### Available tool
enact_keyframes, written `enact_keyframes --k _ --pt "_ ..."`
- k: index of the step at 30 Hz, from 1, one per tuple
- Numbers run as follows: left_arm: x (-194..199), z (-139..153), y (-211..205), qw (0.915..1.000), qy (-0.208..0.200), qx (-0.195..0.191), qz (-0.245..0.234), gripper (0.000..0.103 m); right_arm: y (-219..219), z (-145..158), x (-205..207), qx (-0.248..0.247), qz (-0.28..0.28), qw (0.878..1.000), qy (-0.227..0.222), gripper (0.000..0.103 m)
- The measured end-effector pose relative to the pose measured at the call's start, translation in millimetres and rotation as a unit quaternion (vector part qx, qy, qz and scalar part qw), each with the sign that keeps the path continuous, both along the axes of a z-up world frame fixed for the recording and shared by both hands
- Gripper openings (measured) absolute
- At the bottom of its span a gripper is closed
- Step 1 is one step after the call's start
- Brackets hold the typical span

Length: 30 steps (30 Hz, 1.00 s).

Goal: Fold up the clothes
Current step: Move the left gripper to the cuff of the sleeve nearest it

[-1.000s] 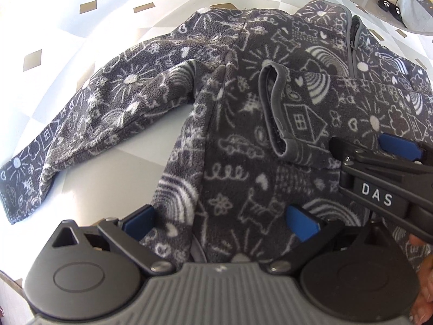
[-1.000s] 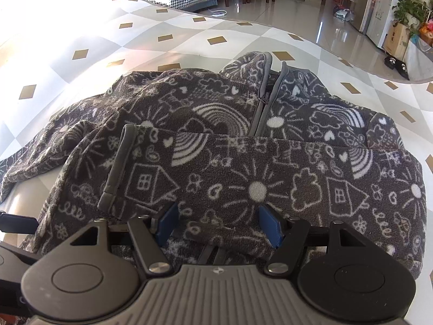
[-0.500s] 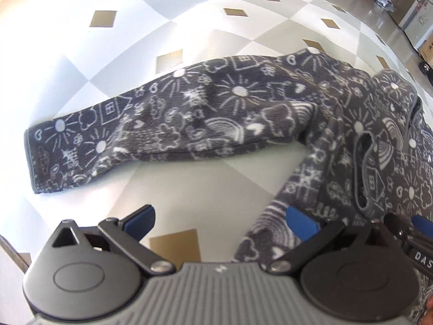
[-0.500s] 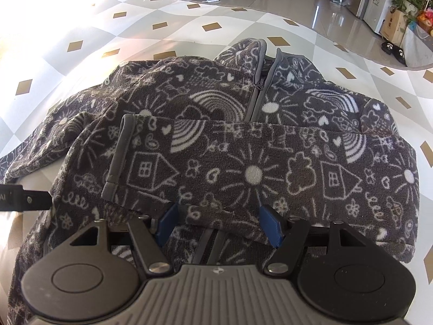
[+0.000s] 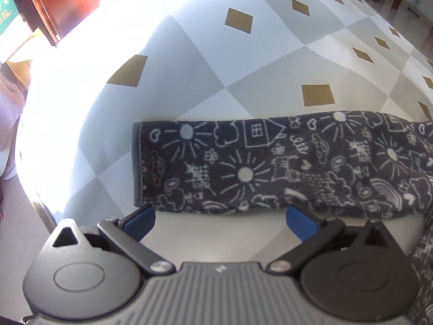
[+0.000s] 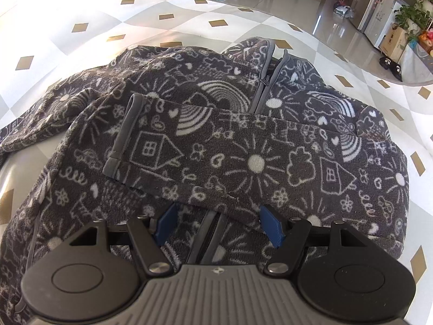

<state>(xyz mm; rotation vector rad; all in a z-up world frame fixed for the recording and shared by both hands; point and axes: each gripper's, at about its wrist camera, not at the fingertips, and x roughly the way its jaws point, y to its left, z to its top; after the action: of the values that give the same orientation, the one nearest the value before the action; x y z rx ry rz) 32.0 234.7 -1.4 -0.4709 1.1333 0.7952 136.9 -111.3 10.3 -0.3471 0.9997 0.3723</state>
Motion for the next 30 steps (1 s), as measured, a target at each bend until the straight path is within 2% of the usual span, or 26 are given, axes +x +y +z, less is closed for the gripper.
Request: enact_keyframes --k 6,17,23,30 --pt "-9 -11 24 0.9997 0.000 0.010 0.024 0.103 1 -1 -3 0.003 -0.013 1.000 -0.010 0.068" --pt "-19 -29 51 0.9950 -0.056 -0.040 0.073 0.103 0 -2 -5 0.006 -0.018 1.000 -0.018 0.069" --pt "-20 -39 56 0.9939 -0.053 -0.042 0.087 0.103 0 -3 -6 0.008 -0.018 1.000 -0.020 0.070" --pt "-21 -40 57 0.9930 -0.056 -0.026 0.101 0.103 0 -4 -6 0.010 -0.019 0.999 -0.024 0.071"
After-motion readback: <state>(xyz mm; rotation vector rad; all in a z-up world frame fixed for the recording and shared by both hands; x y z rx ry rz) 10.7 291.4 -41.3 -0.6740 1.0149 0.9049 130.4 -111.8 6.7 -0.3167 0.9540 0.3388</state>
